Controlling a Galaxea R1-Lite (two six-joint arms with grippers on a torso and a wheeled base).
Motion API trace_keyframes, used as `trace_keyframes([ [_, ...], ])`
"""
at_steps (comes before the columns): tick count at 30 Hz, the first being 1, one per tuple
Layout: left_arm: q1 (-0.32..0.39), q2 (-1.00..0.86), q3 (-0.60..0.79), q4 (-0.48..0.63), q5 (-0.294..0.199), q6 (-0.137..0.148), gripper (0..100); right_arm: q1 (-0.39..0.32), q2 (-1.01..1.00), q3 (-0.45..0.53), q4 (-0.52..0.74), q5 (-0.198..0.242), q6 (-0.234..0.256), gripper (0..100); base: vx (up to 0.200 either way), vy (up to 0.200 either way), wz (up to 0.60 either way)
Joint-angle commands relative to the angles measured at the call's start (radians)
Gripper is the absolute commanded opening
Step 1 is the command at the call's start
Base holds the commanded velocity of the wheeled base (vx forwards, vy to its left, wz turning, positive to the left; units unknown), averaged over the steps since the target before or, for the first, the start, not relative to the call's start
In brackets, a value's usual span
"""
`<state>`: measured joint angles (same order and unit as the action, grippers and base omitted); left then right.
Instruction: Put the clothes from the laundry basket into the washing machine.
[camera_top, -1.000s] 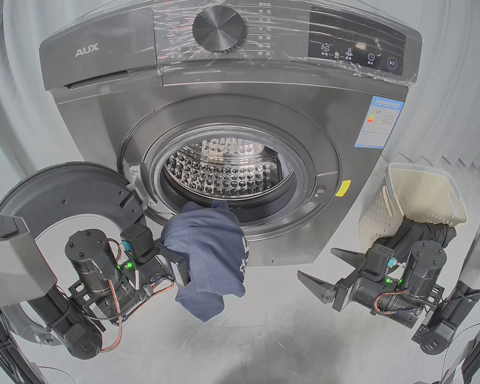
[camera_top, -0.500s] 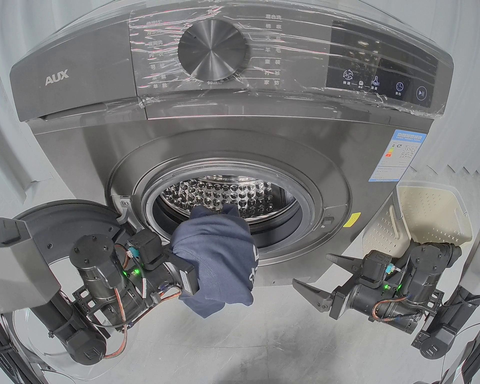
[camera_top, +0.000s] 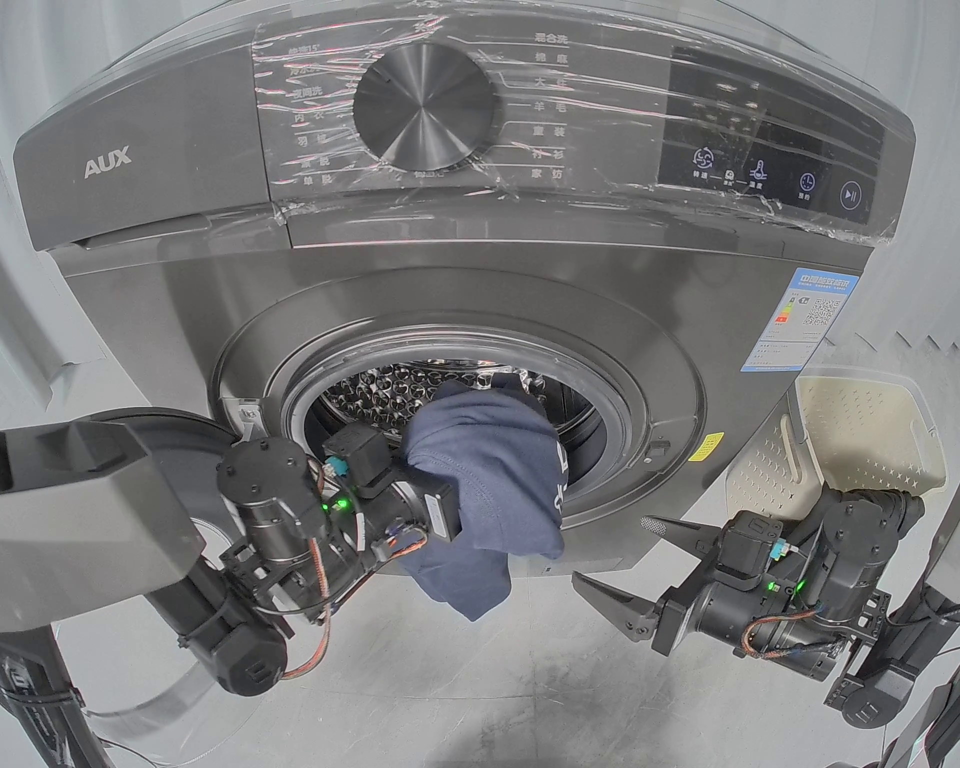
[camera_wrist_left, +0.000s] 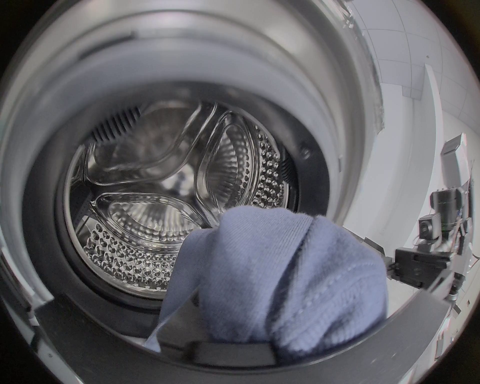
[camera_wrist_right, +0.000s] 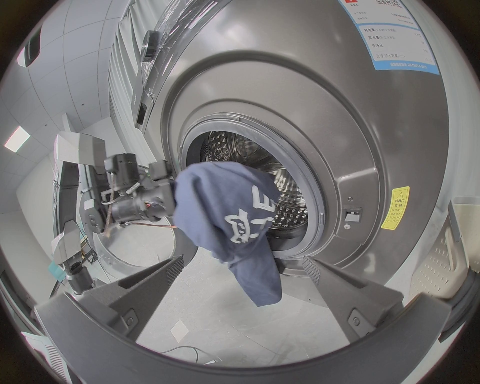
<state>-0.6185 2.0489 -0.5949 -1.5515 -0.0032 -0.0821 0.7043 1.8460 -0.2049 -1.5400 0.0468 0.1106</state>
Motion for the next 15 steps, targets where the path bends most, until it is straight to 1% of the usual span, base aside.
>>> trace_keyframes([
  [1,0.02,0.178,-0.151,0.002,0.003,-0.004,0,0.012,-0.004,0.002,0.0,-0.001,0.001,100,0.0,0.0,0.0],
  [2,0.023,0.198,-0.192,0.008,0.005,-0.004,0,0.012,-0.004,0.002,0.0,-0.001,0.001,100,0.0,0.0,0.0],
  [3,0.026,0.204,-0.204,0.011,0.006,-0.004,0,0.012,-0.004,0.002,0.0,-0.001,0.001,100,0.0,0.0,0.0],
  [5,0.06,0.255,-0.325,0.07,0.015,-0.001,0,0.015,0.001,0.002,0.001,-0.001,0.001,100,0.0,0.0,0.0],
  [8,0.091,0.287,-0.433,0.143,0.026,-0.002,0,0.021,0.001,0.002,0.0,-0.001,0.001,100,0.0,0.0,0.0],
  [11,0.098,0.321,-0.519,0.183,0.031,-0.002,0,0.023,0.002,0.004,0.001,-0.002,0.001,100,0.0,0.0,0.0],
  [12,0.098,0.324,-0.526,0.186,0.031,-0.002,0,0.023,0.002,0.004,0.001,-0.002,0.001,100,0.0,0.0,0.0],
  [15,0.098,0.367,-0.611,0.238,0.031,-0.002,0,0.044,0.004,0.004,0.001,-0.004,0.001,100,0.0,0.0,0.0],
])
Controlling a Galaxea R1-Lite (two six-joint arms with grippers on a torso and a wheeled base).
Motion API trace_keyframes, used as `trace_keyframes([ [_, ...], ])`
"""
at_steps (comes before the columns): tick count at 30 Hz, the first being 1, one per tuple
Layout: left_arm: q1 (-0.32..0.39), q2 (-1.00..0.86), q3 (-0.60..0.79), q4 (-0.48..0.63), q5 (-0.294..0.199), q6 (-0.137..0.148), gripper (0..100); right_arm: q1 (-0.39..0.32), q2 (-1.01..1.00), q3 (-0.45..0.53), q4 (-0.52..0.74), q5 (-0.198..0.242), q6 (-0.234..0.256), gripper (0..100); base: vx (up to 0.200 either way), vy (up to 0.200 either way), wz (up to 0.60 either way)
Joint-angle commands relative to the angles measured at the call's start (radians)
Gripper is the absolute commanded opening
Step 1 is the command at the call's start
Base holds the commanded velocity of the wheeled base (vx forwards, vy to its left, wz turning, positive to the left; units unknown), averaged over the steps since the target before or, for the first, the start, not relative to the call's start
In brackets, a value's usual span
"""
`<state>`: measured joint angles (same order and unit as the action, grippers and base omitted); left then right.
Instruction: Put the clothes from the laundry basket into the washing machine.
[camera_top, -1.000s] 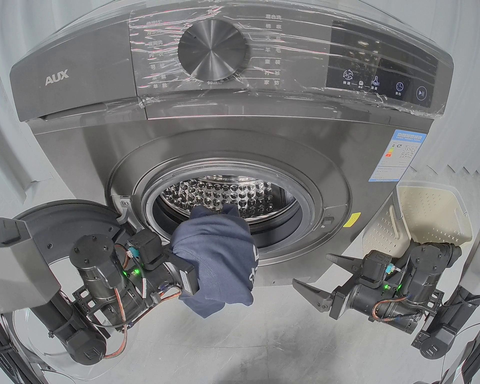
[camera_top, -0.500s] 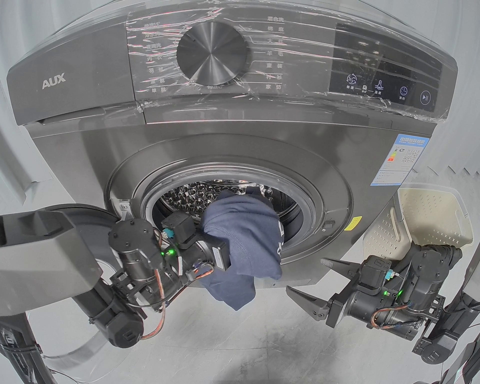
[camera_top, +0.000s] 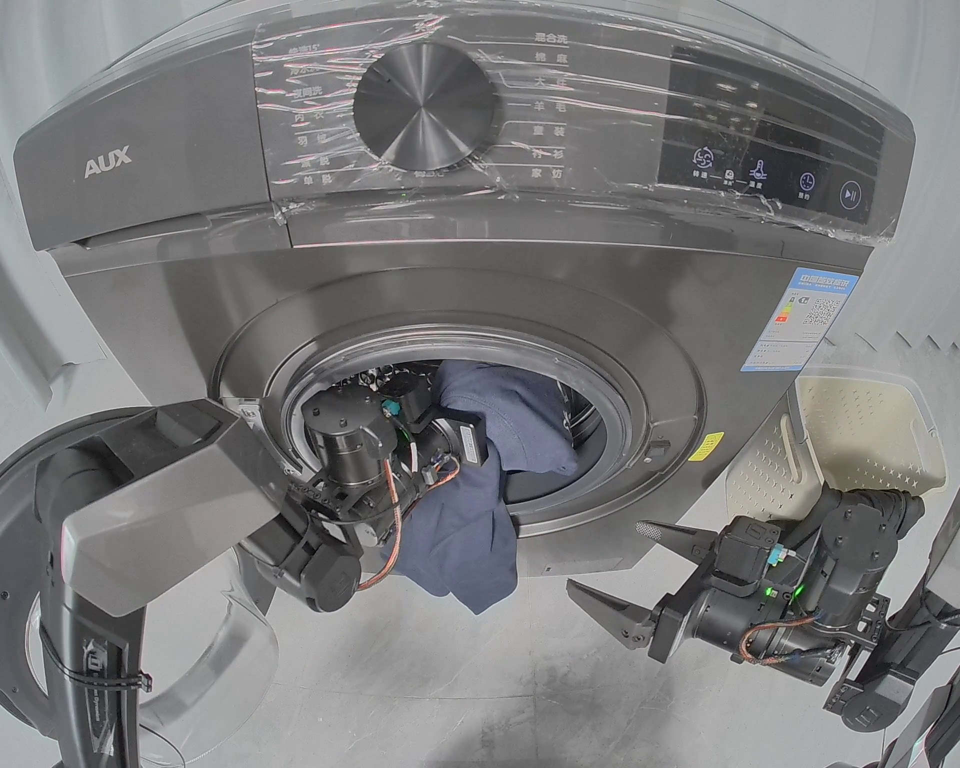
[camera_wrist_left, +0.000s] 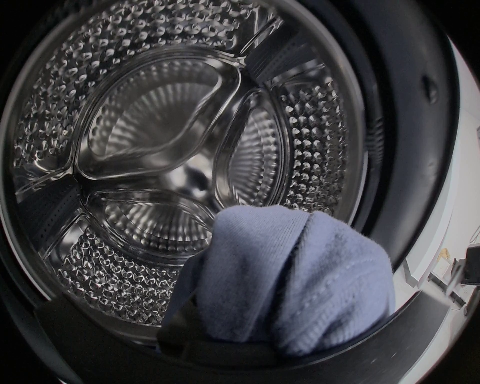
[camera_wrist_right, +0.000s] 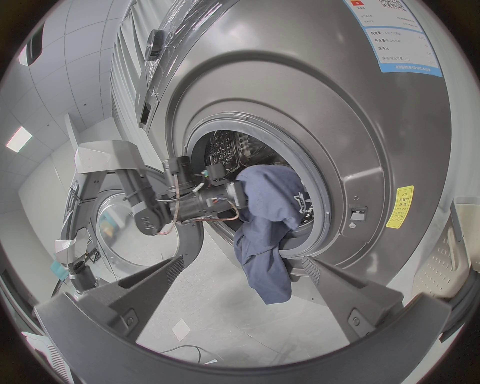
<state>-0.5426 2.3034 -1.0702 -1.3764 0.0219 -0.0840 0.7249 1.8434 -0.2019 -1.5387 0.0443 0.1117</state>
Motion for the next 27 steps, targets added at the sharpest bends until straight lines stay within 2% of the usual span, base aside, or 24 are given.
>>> trace_keyframes([
  [1,0.023,0.136,-0.185,0.089,0.006,0.0,0,0.037,0.008,0.002,0.0,-0.003,0.002,100,0.0,0.0,0.0],
  [7,0.038,0.205,-0.379,0.183,0.013,-0.002,0,0.065,0.007,0.009,0.0,-0.032,0.017,100,0.0,0.0,0.0],
  [10,0.039,0.218,-0.448,0.215,0.033,-0.01,0,0.064,0.008,0.009,-0.001,-0.032,0.017,100,0.0,0.0,0.0],
  [11,0.039,0.223,-0.494,0.243,0.039,-0.02,0,0.065,0.008,0.009,-0.001,-0.032,0.017,100,0.0,0.0,0.0],
  [12,0.042,0.222,-0.505,0.26,0.041,-0.029,100,0.065,0.008,0.009,0.0,-0.032,0.017,100,0.0,0.0,0.0],
  [14,0.046,0.218,-0.504,0.275,0.047,-0.039,100,0.065,0.008,0.009,-0.001,-0.032,0.017,100,0.0,0.0,0.0],
  [15,0.046,0.214,-0.496,0.295,0.064,-0.075,100,0.064,0.008,0.009,-0.001,-0.032,0.017,100,0.0,0.0,0.0],
  [16,0.046,0.212,-0.491,0.301,0.069,-0.085,100,0.064,0.008,0.009,-0.001,-0.032,0.017,100,0.0,0.0,0.0],
  [17,0.044,0.192,-0.462,0.324,0.081,-0.111,100,0.064,0.008,0.009,-0.001,-0.032,0.017,100,0.0,0.0,0.0],
  [18,0.044,0.192,-0.462,0.324,0.081,-0.111,100,0.064,0.008,0.009,-0.001,-0.032,0.017,100,0.0,0.0,0.0],
  [20,0.036,0.108,-0.346,0.413,0.078,-0.141,100,0.064,0.01,0.009,-0.001,-0.032,0.019,100,0.0,0.0,0.0],
  [27,0.03,-0.012,-0.174,0.577,0.053,-0.14,100,0.065,0.01,0.009,0.0,-0.032,0.019,100,0.0,0.0,0.0],
])
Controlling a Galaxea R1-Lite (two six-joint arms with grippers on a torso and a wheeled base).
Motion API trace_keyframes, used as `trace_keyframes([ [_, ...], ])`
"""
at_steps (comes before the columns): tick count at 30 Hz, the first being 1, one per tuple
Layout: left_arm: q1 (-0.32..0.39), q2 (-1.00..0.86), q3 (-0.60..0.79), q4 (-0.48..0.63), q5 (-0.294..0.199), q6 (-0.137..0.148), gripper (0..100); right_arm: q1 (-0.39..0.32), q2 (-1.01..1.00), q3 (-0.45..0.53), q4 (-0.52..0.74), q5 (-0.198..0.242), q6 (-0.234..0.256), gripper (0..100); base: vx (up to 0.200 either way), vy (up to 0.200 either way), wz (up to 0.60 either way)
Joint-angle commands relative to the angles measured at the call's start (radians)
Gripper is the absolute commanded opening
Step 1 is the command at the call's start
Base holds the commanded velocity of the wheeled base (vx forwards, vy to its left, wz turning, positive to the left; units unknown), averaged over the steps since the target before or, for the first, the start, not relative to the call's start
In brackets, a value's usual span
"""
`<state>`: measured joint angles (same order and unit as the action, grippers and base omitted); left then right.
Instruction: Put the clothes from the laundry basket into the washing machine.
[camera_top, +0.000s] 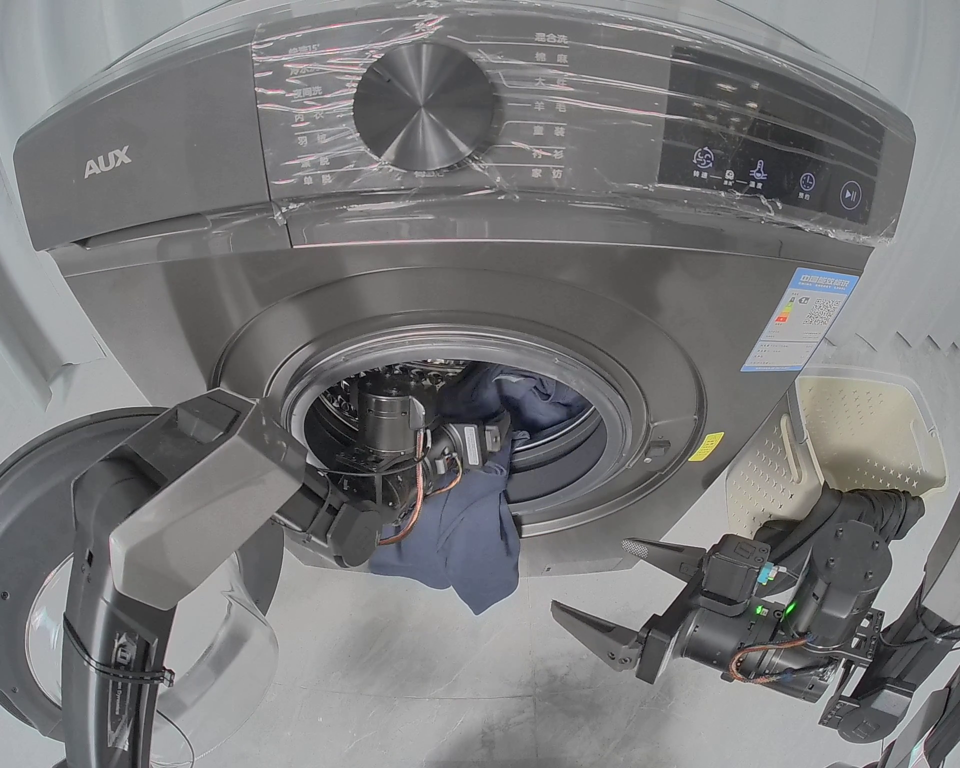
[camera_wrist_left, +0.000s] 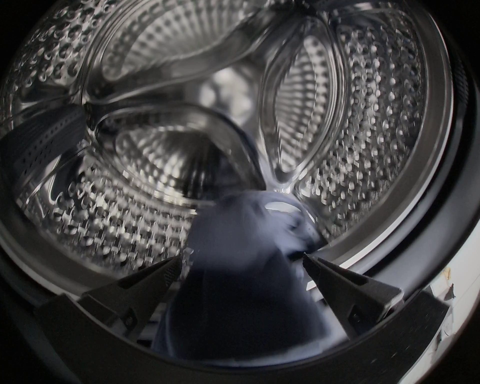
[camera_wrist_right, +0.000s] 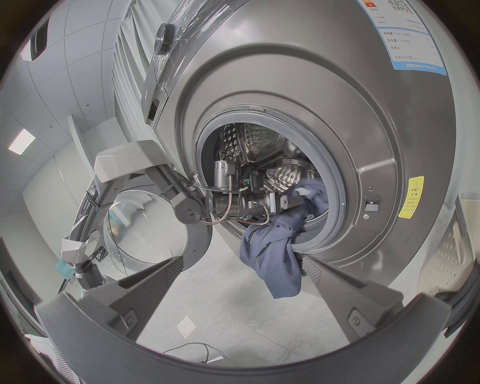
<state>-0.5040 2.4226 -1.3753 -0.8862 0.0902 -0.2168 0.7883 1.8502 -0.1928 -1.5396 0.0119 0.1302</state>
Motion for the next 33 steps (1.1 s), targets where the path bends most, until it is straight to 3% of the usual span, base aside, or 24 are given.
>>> trace_keyframes([
  [1,-0.013,-0.146,0.154,0.104,-0.027,-0.007,100,0.002,0.003,-0.001,-0.001,0.0,-0.001,100,0.0,0.0,0.0],
  [6,-0.041,-0.184,0.251,0.144,-0.102,0.001,100,0.002,0.004,-0.001,0.001,0.0,0.0,100,0.0,0.0,0.0],
  [15,-0.059,-0.134,0.257,0.135,-0.112,0.042,100,0.009,0.004,-0.001,-0.001,0.0,0.0,100,0.0,0.0,0.0],
  [23,-0.045,-0.046,0.193,0.125,-0.101,0.06,100,0.017,0.009,-0.002,-0.001,0.0,0.0,100,0.0,0.0,0.0],
  [24,-0.041,-0.045,0.188,0.127,-0.099,0.062,0,0.017,0.009,-0.002,-0.001,-0.001,0.0,100,0.0,0.0,0.0],
  [28,-0.034,-0.042,0.162,0.125,-0.098,0.073,0,0.019,0.011,-0.002,-0.001,0.0,0.006,100,0.0,0.0,0.0],
  [33,-0.028,-0.04,0.085,0.096,-0.075,0.06,0,0.019,0.014,-0.007,-0.001,0.0,0.006,100,0.0,0.0,0.0],
])
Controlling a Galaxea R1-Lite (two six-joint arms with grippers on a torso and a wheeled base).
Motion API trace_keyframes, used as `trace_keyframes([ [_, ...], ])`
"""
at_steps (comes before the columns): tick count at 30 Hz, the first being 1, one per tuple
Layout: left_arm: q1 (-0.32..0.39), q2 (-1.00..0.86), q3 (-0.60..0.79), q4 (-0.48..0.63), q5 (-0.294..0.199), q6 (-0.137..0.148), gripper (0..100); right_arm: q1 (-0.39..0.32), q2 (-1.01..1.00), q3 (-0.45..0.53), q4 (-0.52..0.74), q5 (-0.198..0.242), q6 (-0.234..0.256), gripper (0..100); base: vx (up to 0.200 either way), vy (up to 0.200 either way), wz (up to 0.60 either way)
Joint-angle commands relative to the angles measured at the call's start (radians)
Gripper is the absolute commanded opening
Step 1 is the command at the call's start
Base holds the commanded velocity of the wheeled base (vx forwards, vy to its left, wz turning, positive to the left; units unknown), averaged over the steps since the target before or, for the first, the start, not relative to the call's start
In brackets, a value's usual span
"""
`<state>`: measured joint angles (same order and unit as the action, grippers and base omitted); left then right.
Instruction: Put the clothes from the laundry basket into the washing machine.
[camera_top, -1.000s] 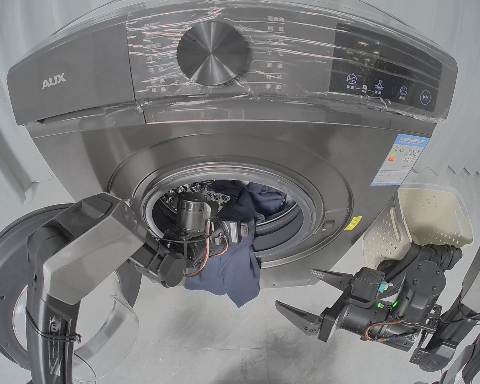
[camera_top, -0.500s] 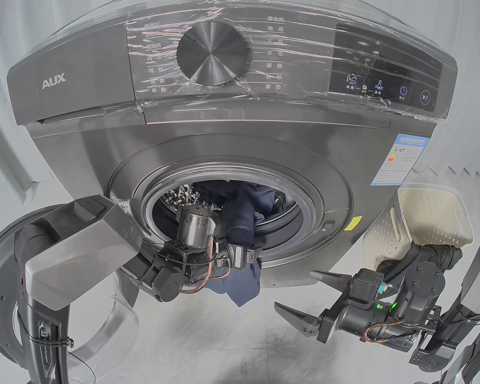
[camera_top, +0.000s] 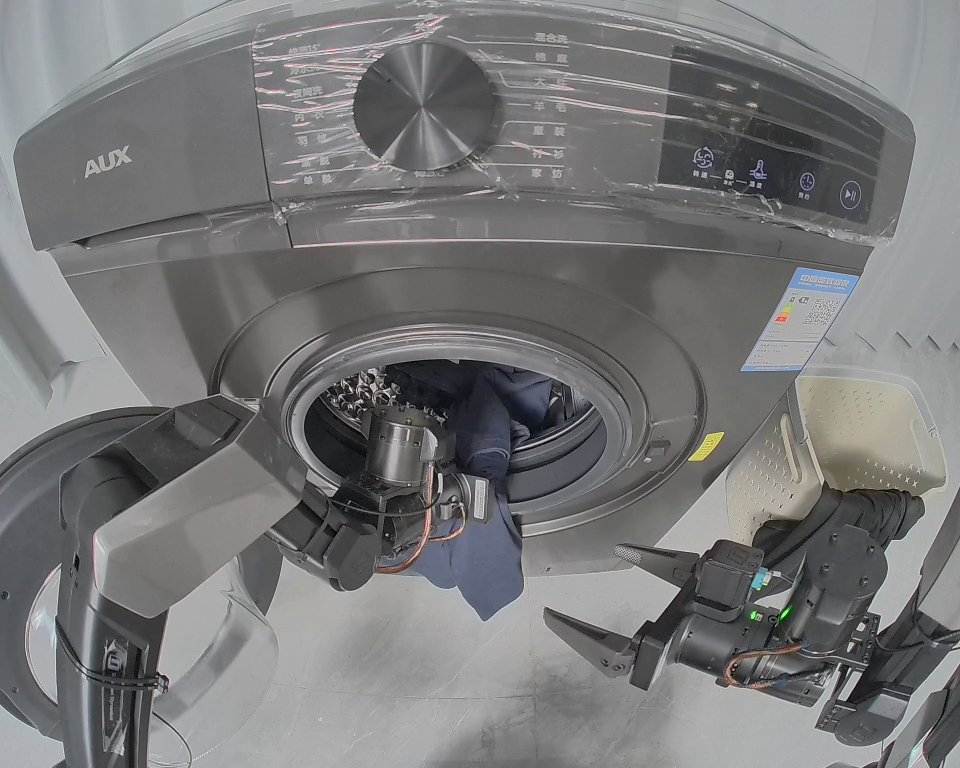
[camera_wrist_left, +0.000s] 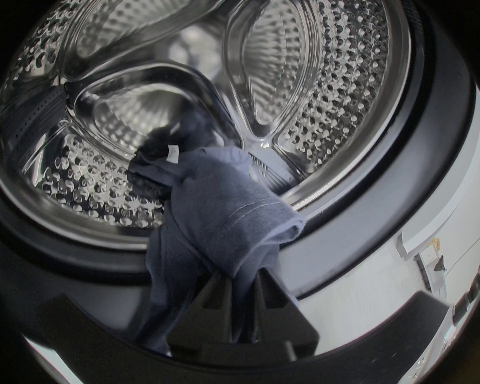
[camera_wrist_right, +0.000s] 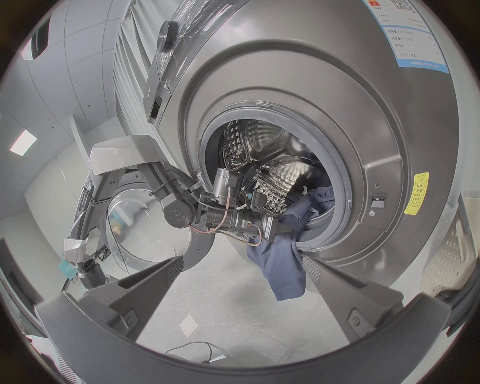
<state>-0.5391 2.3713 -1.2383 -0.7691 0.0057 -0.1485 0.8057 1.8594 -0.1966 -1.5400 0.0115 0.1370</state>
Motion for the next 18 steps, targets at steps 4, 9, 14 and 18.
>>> trace_keyframes([
  [4,0.01,0.019,-0.116,-0.055,0.026,-0.042,0,0.001,0.004,-0.006,0.0,0.001,0.0,100,0.0,0.0,0.0],
  [9,0.019,0.071,-0.267,-0.13,0.097,-0.109,0,0.001,0.004,-0.007,0.0,0.001,0.0,100,0.0,0.0,0.0],
  [14,0.031,0.074,-0.268,-0.156,0.112,-0.112,0,0.001,0.003,-0.009,0.0,-0.001,0.0,100,0.0,0.0,0.0],
  [18,0.025,0.034,-0.211,-0.137,0.112,-0.157,100,0.001,0.003,-0.009,0.0,-0.001,0.0,100,0.0,0.0,0.0],
])
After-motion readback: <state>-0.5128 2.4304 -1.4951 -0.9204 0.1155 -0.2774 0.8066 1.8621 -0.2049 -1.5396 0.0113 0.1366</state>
